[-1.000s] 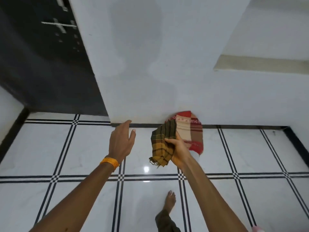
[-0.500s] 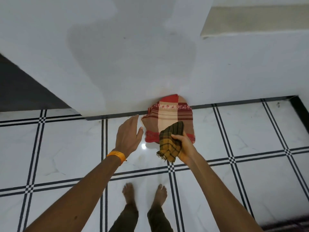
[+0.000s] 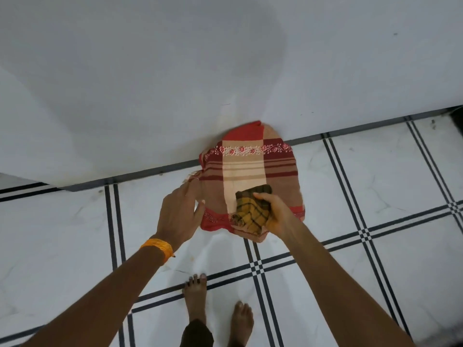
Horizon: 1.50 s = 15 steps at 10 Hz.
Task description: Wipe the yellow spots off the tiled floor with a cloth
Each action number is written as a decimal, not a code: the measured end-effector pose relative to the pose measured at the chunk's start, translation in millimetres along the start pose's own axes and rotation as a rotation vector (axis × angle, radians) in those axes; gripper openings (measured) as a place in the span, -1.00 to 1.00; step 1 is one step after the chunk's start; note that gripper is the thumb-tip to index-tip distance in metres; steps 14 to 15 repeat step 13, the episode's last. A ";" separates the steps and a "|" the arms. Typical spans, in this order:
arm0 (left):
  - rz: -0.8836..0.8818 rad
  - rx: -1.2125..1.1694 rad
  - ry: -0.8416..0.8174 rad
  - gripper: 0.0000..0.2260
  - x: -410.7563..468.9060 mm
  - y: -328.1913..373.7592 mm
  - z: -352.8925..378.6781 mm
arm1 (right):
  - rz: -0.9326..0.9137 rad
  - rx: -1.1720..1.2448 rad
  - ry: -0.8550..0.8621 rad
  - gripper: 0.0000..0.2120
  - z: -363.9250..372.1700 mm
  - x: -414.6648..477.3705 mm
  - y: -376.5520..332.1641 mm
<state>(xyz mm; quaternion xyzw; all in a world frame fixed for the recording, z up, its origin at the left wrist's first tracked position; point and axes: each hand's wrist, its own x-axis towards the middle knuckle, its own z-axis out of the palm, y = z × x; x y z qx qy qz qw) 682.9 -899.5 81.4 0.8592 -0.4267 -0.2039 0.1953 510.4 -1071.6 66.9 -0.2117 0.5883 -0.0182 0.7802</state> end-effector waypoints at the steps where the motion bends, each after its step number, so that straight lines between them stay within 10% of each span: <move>1: -0.002 0.015 0.002 -0.61 24.1 -13.0 15.3 | -0.078 -0.014 -0.022 -0.76 9.1 35.7 -18.9; 11: 0.017 0.098 -0.025 -0.60 86.5 -2.7 58.8 | -0.089 0.207 0.054 -0.80 -12.5 125.5 16.2; 15: 0.012 0.190 -0.028 -0.57 75.4 6.1 54.3 | -0.085 -0.246 0.223 -0.58 -19.0 106.9 33.7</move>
